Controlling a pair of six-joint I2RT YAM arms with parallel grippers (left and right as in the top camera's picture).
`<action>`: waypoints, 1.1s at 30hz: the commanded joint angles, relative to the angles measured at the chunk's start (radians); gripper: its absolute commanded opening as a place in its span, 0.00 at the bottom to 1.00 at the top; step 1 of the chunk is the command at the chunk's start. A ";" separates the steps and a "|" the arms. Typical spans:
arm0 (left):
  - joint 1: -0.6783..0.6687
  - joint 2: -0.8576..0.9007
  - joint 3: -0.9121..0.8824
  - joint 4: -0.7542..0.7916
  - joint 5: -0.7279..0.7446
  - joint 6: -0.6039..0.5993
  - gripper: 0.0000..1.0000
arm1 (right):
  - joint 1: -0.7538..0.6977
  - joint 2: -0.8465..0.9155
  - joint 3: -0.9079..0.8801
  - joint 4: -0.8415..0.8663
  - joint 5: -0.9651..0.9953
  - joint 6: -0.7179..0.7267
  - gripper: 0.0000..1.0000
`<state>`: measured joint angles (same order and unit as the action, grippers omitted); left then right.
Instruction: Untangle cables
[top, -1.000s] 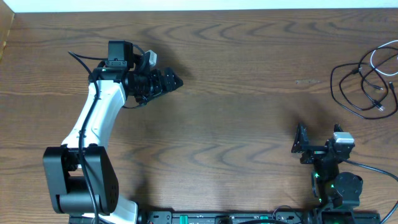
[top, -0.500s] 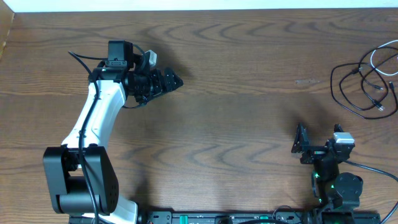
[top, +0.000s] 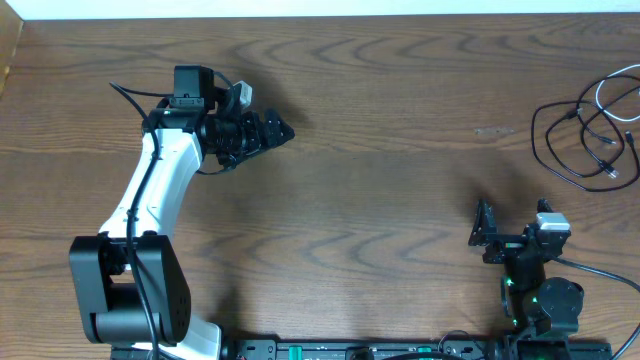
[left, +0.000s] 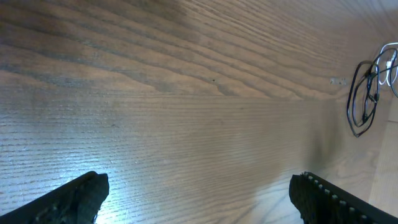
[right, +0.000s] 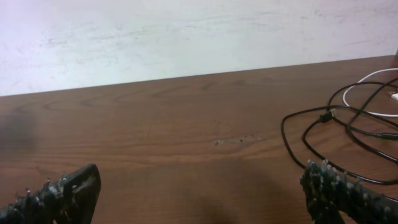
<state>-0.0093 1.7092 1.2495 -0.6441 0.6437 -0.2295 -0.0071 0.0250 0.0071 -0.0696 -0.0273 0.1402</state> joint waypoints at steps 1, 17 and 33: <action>0.001 -0.024 -0.002 -0.003 -0.008 0.002 0.98 | 0.009 -0.007 -0.002 -0.003 -0.002 -0.007 0.99; 0.000 -0.812 -0.397 0.290 -0.227 0.343 0.98 | 0.009 -0.007 -0.002 -0.003 -0.002 -0.007 0.99; 0.088 -1.498 -1.116 0.748 -0.299 0.510 0.98 | 0.009 -0.007 -0.002 -0.003 -0.002 -0.007 0.99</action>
<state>0.0704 0.2832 0.1833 0.0982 0.3527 0.2211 -0.0071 0.0238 0.0071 -0.0696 -0.0269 0.1402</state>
